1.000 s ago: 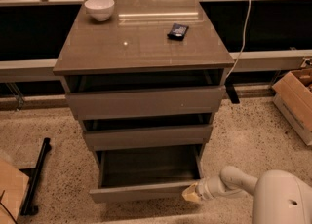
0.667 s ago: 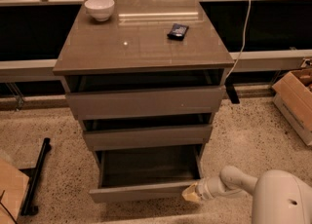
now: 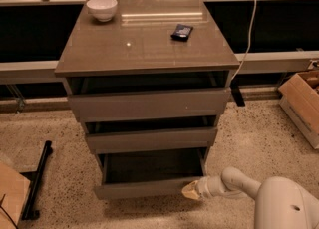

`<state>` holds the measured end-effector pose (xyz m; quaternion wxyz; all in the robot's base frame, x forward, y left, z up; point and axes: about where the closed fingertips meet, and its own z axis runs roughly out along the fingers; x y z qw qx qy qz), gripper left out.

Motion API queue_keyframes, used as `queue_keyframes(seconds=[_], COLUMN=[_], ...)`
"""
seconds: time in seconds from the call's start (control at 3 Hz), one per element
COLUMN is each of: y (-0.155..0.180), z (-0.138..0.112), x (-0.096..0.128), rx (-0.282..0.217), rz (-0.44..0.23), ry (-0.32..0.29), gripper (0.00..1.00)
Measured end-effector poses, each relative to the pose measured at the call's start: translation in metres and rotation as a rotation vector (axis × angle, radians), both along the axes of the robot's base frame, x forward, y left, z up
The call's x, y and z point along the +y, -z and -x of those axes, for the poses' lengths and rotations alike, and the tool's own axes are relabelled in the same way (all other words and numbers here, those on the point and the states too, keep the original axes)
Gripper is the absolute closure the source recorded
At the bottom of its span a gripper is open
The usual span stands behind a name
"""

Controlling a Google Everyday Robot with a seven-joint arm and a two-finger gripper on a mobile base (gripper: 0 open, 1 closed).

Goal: Close bottom drawer

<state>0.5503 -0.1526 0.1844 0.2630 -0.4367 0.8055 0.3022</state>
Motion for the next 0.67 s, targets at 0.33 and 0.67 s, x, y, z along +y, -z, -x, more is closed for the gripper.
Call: queue_keyframes(seconds=[0.33,0.67], y=[0.004,0.003], z=[-0.035,-0.072], x=[0.012,0.020], rx=[-0.069,-0.146], rz=[0.016,0.028], ry=[0.007,0.029], gripper=[1.00,1.00])
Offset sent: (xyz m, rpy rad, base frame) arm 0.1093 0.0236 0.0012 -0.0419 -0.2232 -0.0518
